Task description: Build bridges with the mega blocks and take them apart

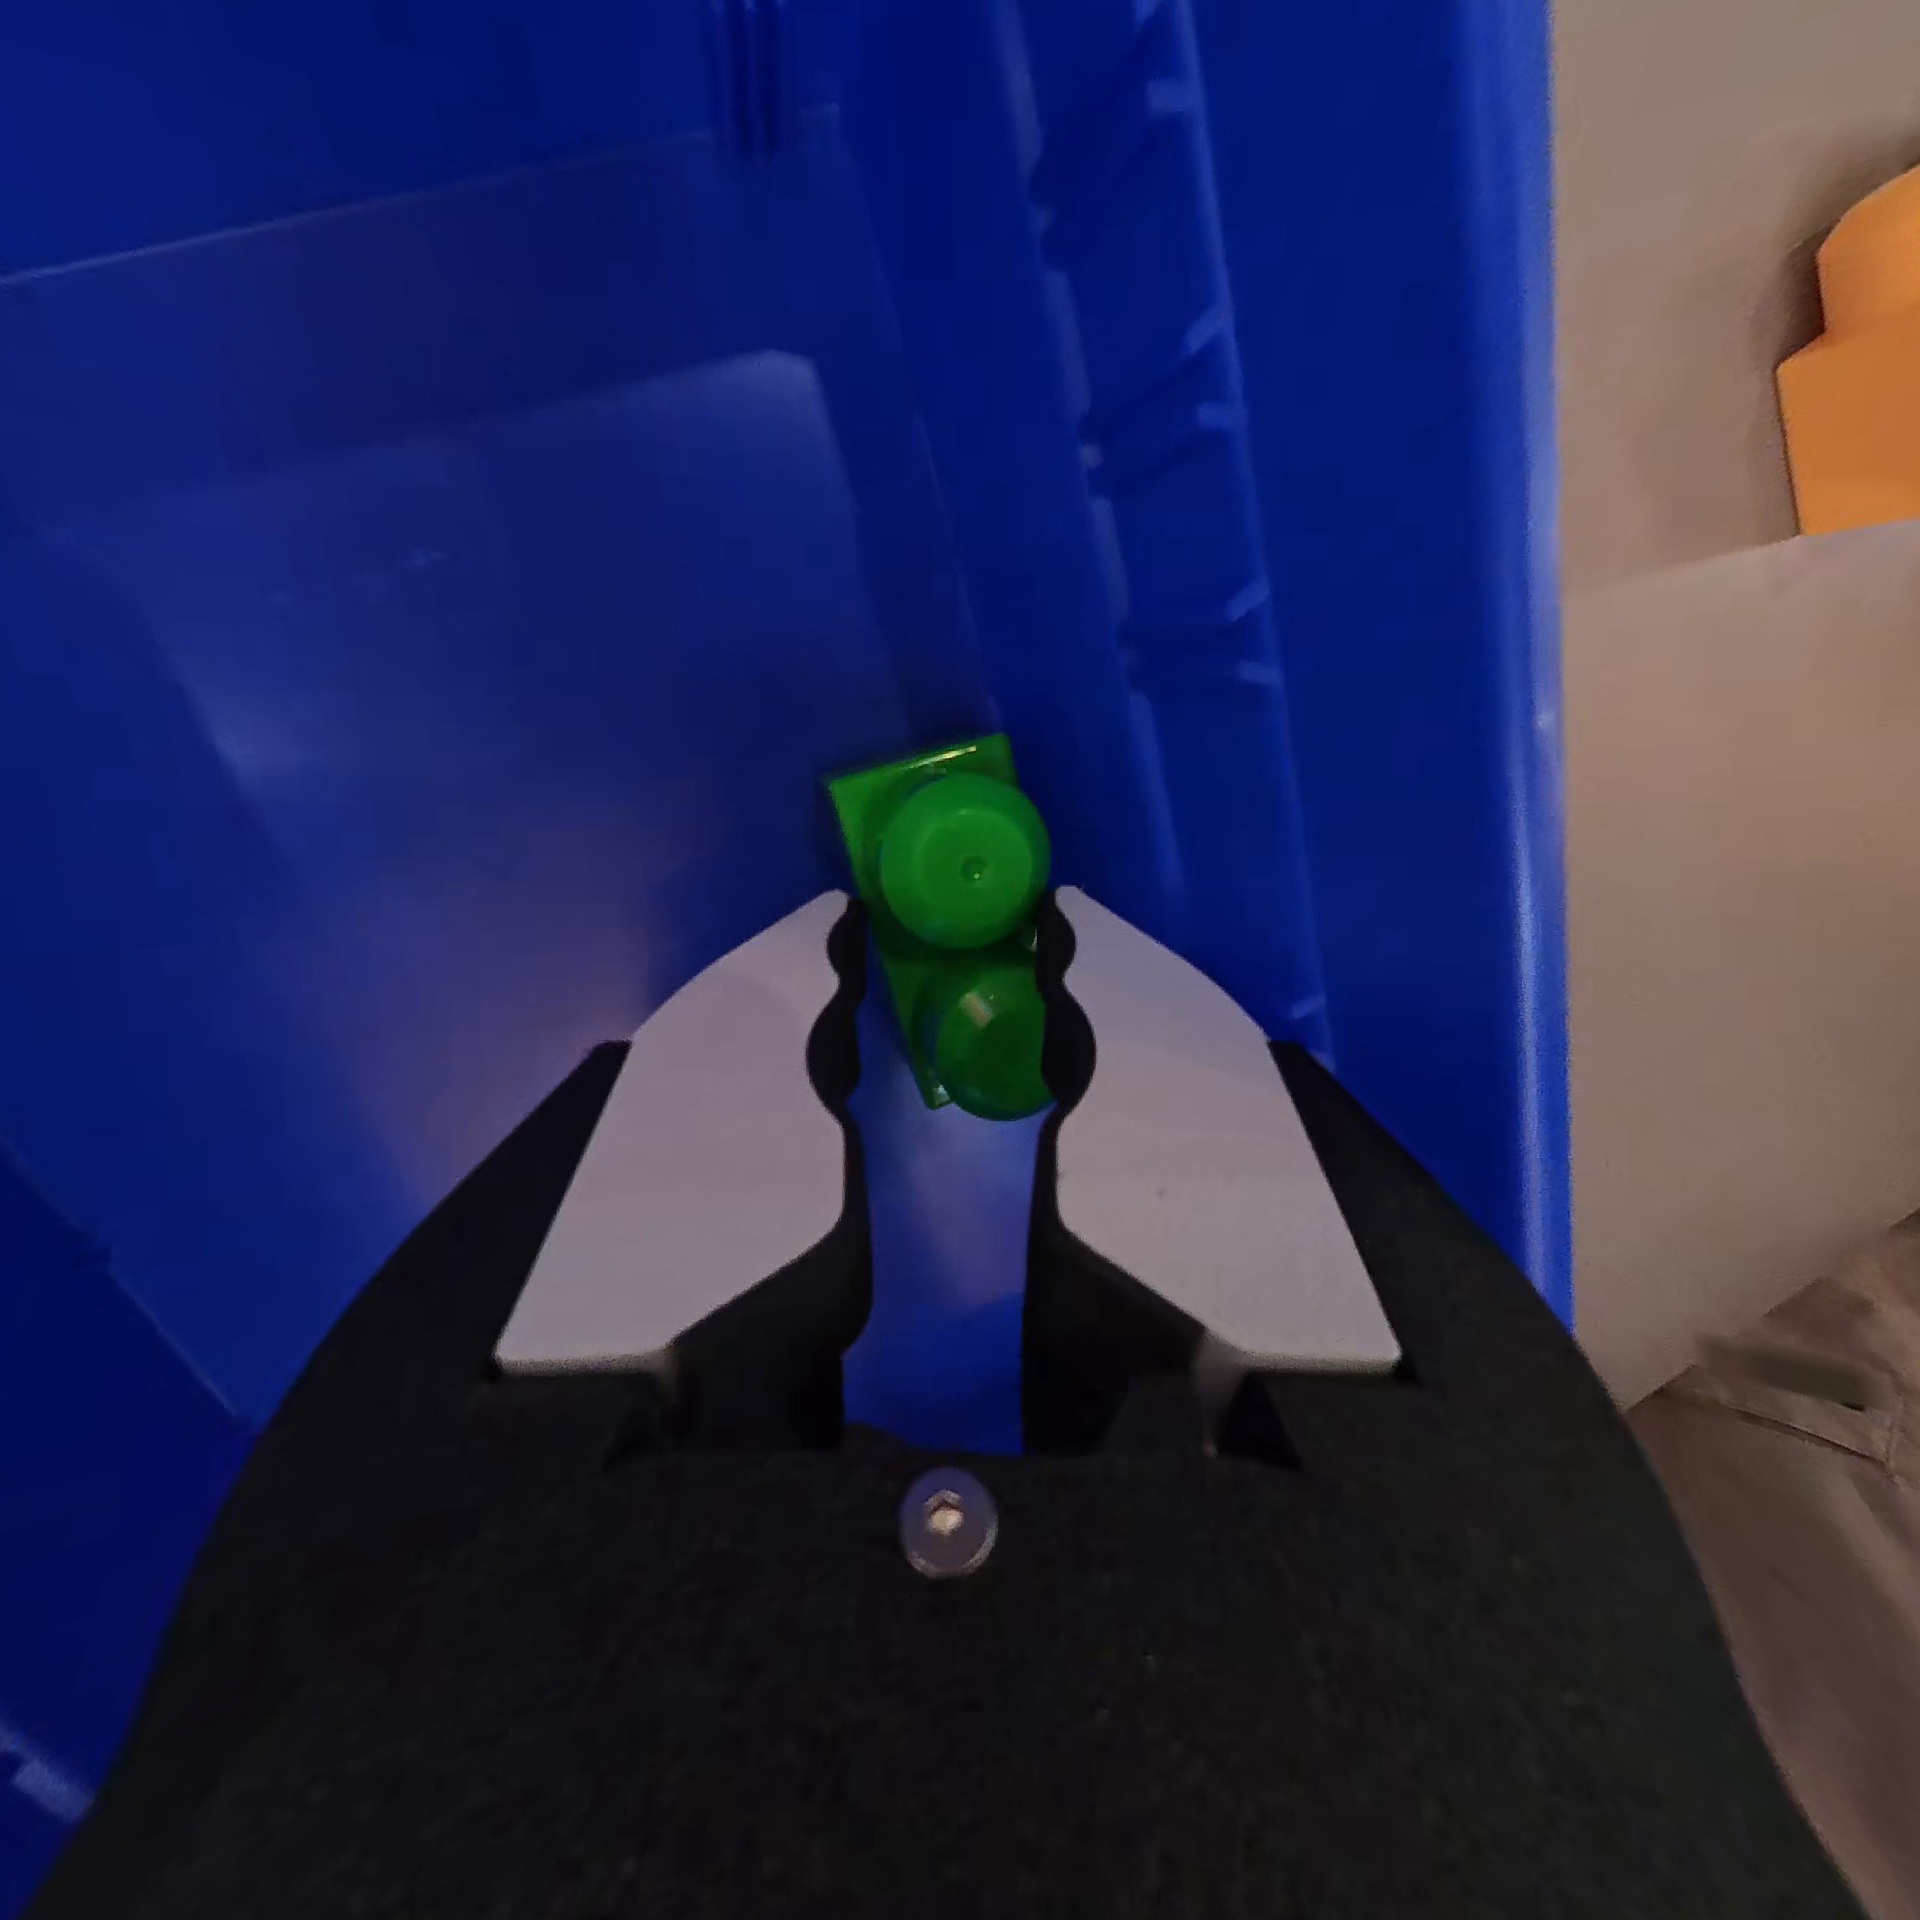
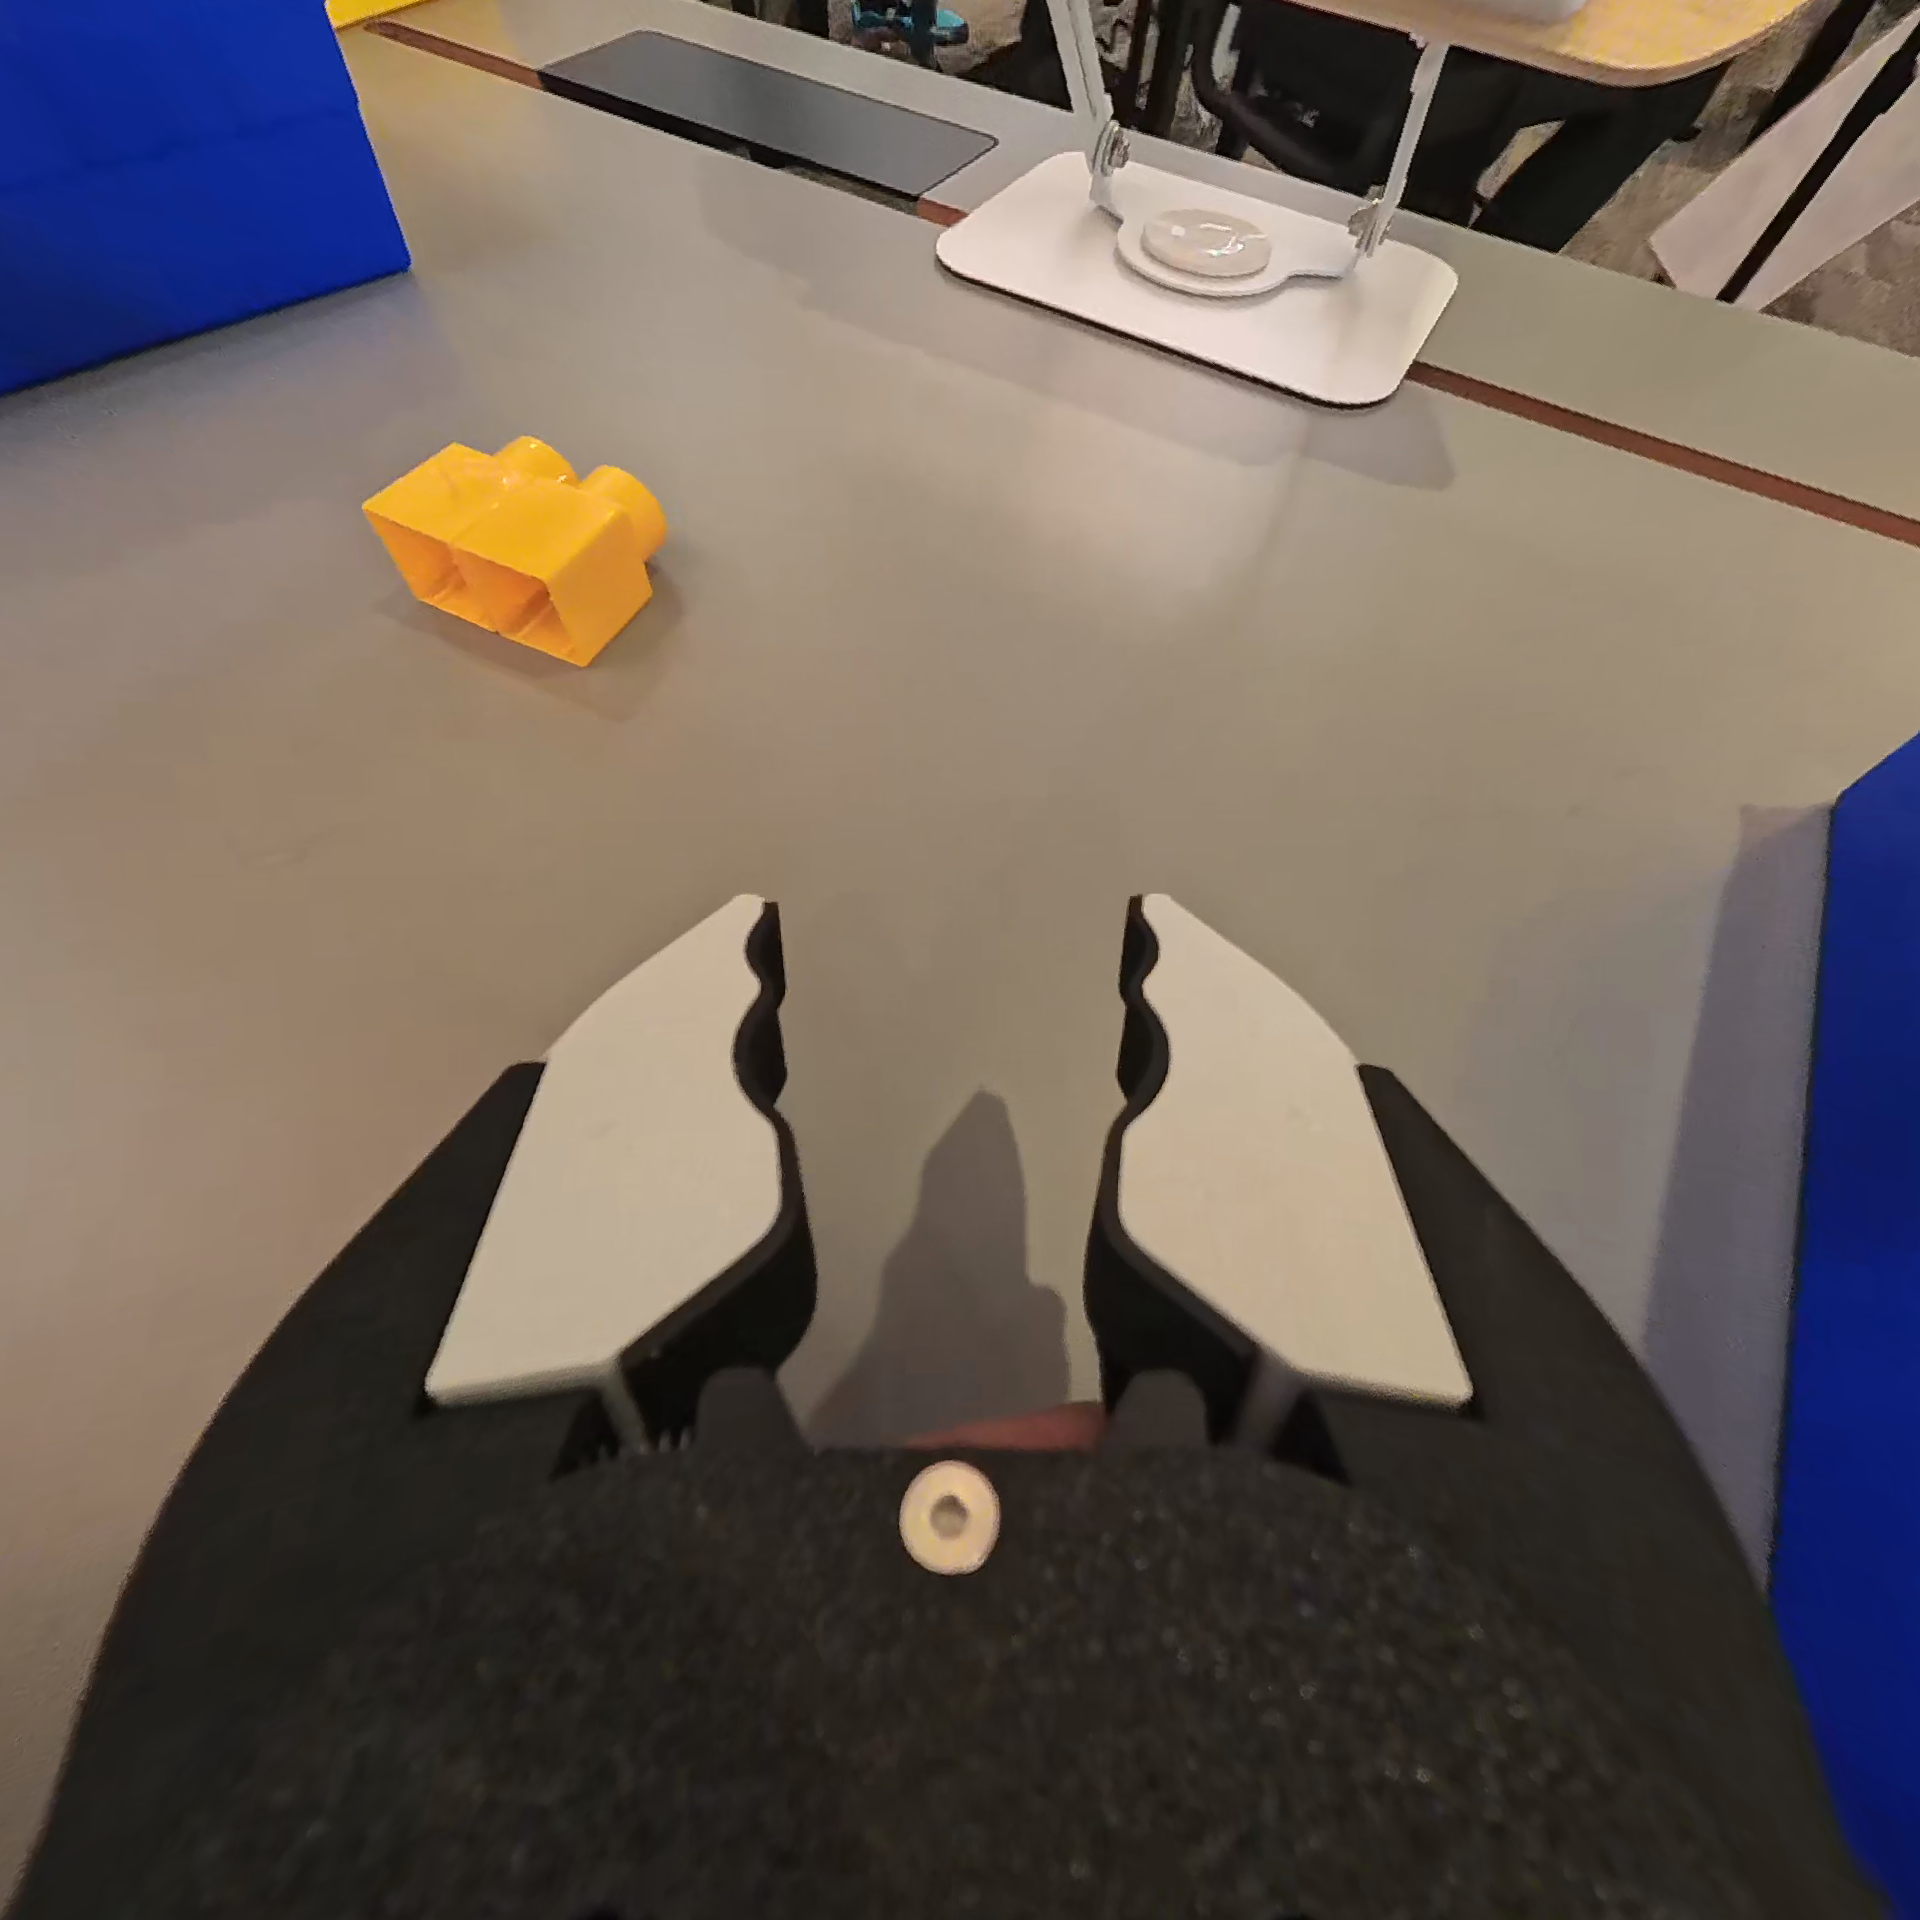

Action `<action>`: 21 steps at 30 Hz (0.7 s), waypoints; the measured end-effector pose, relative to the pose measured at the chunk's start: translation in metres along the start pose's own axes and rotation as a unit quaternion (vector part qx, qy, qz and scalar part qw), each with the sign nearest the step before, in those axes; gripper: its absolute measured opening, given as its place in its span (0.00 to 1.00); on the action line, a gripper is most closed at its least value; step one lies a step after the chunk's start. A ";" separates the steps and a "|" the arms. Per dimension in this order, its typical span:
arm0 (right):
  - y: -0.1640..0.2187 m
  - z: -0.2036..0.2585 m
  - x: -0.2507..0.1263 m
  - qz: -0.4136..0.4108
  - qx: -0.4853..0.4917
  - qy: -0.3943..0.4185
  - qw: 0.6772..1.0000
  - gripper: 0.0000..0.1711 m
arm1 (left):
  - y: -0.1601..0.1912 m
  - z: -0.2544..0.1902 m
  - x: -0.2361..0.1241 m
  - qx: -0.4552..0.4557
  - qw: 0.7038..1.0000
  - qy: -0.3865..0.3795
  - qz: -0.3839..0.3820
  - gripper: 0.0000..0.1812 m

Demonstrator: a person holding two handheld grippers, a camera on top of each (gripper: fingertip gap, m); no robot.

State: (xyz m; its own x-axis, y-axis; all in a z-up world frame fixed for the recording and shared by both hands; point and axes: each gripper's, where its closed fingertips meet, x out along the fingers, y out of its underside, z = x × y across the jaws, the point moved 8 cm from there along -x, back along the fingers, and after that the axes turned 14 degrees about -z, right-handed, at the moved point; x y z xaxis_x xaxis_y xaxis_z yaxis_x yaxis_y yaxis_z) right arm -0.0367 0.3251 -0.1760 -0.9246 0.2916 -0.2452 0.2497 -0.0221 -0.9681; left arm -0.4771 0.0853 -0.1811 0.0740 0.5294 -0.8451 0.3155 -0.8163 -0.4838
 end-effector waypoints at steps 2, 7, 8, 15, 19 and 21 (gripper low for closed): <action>-0.001 -0.001 -0.002 -0.003 -0.001 0.002 1.000 0.36 | 0.000 0.000 -0.001 0.002 1.000 -0.002 -0.002 0.17; -0.006 -0.003 -0.008 -0.012 -0.006 0.006 1.000 0.36 | -0.002 -0.001 -0.017 0.008 0.998 -0.019 -0.051 0.17; -0.007 -0.003 -0.008 -0.014 -0.007 0.006 1.000 0.36 | -0.003 -0.002 -0.023 0.013 0.998 -0.021 -0.064 0.17; -0.012 0.002 -0.009 -0.031 -0.007 0.002 1.000 0.36 | -0.001 -0.041 -0.095 0.085 0.960 -0.129 -0.233 0.17; -0.012 0.010 -0.007 -0.038 -0.007 -0.010 0.999 0.36 | 0.023 -0.096 -0.131 0.105 0.909 -0.170 -0.366 0.17; -0.013 0.014 -0.007 -0.040 -0.009 -0.017 0.999 0.36 | 0.040 -0.127 -0.135 0.103 0.886 -0.166 -0.421 0.17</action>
State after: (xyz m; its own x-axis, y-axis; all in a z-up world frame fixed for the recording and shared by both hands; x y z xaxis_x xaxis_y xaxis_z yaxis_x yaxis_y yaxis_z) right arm -0.0375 0.3095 -0.1629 -0.9509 0.2599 -0.1683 0.1789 0.0176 -0.9837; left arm -0.3543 0.0102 -0.0578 -0.3988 0.9015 -0.1681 -0.0560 -0.2069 -0.9768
